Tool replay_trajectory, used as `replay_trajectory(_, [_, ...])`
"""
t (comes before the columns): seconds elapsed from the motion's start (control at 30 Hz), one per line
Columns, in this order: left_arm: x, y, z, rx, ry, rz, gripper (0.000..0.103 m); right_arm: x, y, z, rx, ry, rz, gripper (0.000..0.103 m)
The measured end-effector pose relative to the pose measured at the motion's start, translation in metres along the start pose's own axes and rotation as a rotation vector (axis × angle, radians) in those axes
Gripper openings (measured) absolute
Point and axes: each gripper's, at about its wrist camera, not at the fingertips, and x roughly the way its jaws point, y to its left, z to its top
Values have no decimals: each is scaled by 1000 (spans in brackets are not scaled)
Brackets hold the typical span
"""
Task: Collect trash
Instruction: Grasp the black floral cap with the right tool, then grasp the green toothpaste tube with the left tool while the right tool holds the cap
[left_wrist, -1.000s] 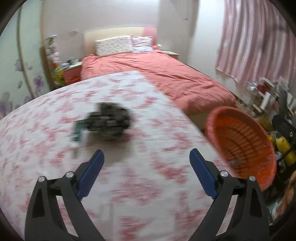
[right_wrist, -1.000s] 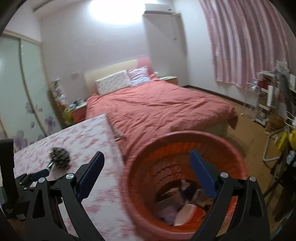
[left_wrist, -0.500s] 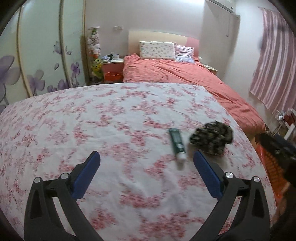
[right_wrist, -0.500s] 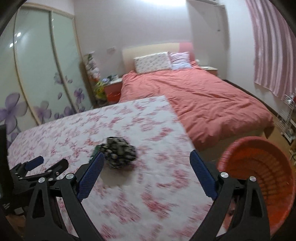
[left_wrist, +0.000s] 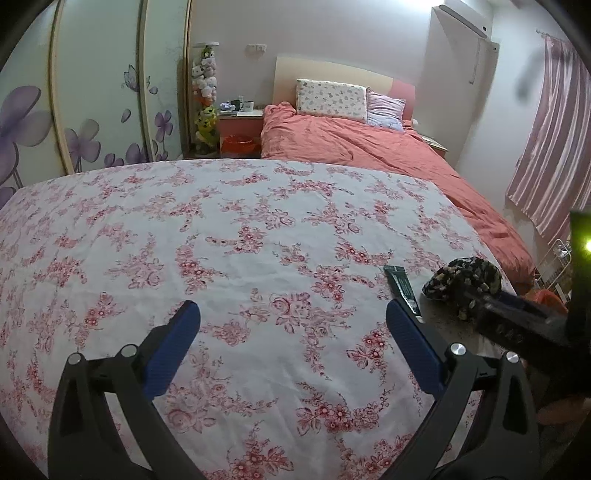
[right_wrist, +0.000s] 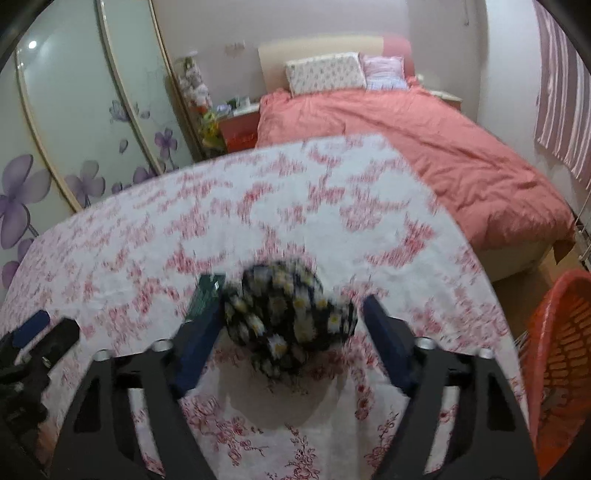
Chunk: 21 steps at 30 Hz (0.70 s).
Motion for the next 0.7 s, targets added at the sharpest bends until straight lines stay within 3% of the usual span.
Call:
replay_trajectory(0.07, [3,-5,-1,4,5,-16,98,0,-1,-4,5,10,1,31])
replay_trajectory(0.13, [5,-13,0,13,7,-35,97,-6,-5,-7,20,-9,-2,23])
replay_trajectory(0.37, [25,-60,0,89,32,-85,80,-33,-34,-21,123,-129,-46,21])
replay_trajectory(0.7, [63,-95,-2,112,139,-69,58,-34,-47,-18,152,-130,-59,21])
